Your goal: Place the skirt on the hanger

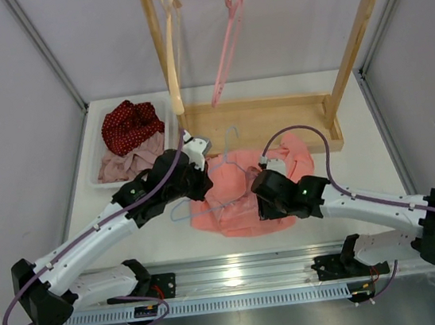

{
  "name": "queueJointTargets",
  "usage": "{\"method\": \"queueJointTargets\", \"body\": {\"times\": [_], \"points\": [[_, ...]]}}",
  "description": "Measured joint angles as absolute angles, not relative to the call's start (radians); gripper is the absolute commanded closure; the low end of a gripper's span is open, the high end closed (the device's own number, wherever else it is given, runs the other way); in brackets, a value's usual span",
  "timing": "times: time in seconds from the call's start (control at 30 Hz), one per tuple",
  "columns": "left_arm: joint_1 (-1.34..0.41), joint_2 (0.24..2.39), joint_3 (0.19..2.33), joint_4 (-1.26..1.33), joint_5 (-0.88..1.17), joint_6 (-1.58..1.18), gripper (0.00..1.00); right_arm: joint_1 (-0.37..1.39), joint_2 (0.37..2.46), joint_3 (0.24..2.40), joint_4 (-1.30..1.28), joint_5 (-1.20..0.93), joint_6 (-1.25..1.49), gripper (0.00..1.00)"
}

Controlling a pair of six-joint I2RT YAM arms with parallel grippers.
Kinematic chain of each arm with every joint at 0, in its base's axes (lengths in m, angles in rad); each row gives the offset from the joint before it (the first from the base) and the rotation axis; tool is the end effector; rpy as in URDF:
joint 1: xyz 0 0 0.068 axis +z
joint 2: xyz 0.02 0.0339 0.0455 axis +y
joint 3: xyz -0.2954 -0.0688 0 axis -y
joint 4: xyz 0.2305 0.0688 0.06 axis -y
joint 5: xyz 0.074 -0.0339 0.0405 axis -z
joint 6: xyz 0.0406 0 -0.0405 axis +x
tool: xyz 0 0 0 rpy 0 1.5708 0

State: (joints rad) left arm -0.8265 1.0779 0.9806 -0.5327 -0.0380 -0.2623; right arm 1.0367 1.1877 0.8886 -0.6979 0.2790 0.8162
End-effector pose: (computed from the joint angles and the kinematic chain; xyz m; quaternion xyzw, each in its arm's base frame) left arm 0.1421 -0.1520 0.3436 0.2398 0.8584 -0.2202 0.3964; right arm 0.1160 0.1741 0.2820 -0.0654 0.9484 0.1439 0.2749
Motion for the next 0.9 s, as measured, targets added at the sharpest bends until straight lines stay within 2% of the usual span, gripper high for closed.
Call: {"method": "queueJointTargets", "body": {"times": [0.27, 0.53, 0.9], "points": [[-0.826, 1.08, 0.99, -0.533, -0.019, -0.26, 1.0, 0.953, 1.286, 0.864, -0.764, 0.348, 0.777, 0.58], [-0.826, 1.08, 0.99, -0.533, -0.015, -0.253, 1.0, 0.913, 1.321, 0.865, -0.817, 0.414, 0.717, 0.57], [-0.824, 1.084, 1.0, -0.532, 0.009, -0.252, 1.0, 0.86, 1.383, 0.826, -0.725, 0.375, 0.628, 0.57]]}}
